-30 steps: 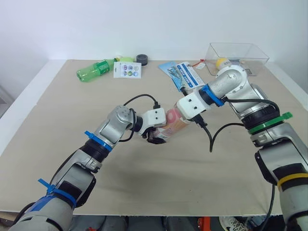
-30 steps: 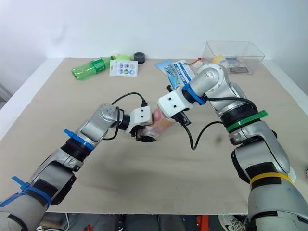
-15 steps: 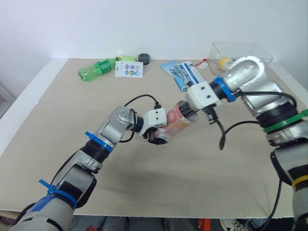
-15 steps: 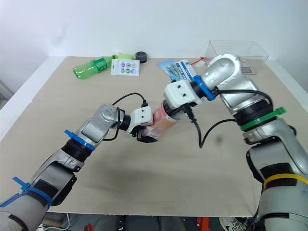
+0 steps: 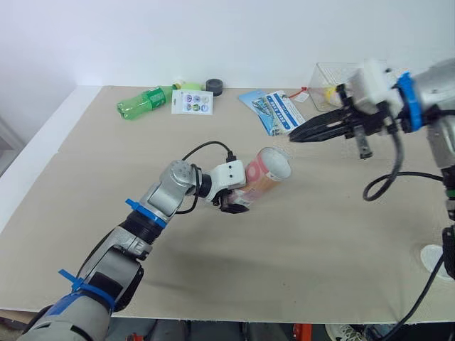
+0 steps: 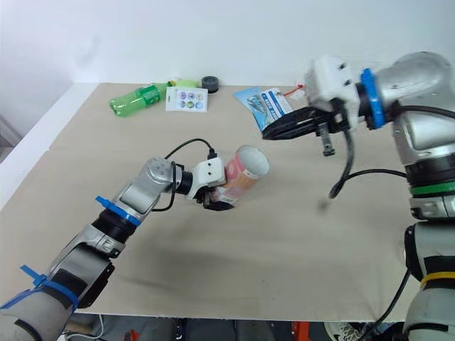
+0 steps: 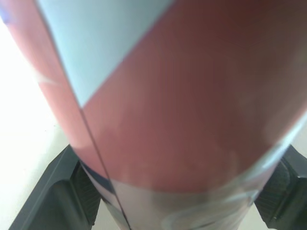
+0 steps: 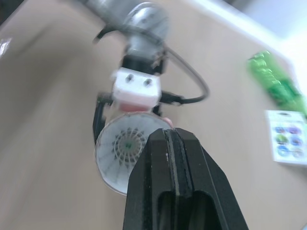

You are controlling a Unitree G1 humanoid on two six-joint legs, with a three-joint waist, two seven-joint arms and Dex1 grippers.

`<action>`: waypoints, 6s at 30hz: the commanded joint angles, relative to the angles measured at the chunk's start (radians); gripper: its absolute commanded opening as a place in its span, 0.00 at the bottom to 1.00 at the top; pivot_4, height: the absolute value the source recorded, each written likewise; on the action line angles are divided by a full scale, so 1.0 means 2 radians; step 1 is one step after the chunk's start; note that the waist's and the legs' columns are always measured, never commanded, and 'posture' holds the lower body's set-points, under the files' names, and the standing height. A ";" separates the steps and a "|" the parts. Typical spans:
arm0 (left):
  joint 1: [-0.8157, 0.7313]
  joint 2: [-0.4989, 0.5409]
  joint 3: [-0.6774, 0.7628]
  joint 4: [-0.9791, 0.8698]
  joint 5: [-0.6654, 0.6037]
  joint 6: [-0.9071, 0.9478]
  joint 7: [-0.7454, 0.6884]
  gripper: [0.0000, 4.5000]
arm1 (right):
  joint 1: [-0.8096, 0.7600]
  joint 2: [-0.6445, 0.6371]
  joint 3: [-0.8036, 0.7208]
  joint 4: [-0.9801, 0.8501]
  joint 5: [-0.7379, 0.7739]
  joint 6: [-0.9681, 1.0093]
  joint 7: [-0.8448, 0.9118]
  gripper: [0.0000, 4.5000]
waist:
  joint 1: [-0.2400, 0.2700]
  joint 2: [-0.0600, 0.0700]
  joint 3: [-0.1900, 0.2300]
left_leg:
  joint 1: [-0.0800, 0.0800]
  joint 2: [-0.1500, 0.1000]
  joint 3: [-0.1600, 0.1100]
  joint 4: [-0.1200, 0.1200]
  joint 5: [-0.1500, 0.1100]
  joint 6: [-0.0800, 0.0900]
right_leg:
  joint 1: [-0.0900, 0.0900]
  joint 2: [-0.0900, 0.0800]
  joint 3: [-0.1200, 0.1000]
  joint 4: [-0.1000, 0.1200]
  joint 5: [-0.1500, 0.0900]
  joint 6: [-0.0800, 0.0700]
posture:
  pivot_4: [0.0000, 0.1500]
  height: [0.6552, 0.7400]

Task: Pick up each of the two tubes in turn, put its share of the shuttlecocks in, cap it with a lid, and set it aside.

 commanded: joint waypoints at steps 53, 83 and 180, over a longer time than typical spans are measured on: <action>0.183 -0.090 -0.011 -0.064 -0.023 -0.191 0.132 0.82 | 0.648 -0.174 -0.339 -0.022 -0.105 0.233 -0.073 1.00 | 0.007 0.000 0.000 | 0.001 -0.002 0.002 0.002 0.000 0.000 | 0.000 -0.001 0.002 -0.001 0.000 0.000 | 1.00 1.00; 0.174 -0.089 -0.006 -0.049 -0.024 -0.190 0.131 0.82 | 0.533 -0.168 -0.229 0.033 -0.147 0.109 -0.076 0.01 | 0.004 -0.001 0.000 | 0.001 -0.002 0.002 0.003 0.000 0.000 | 0.001 -0.001 0.002 -0.001 0.000 0.000 | 1.00 1.00; 0.111 -0.090 0.035 0.080 -0.046 -0.168 0.080 0.82 | -0.261 -0.104 0.445 -0.016 0.100 -0.150 0.064 0.44 | -0.003 0.003 -0.001 | 0.001 -0.001 0.001 0.000 -0.001 0.000 | 0.000 0.000 0.001 0.000 -0.001 -0.002 | 1.00 1.00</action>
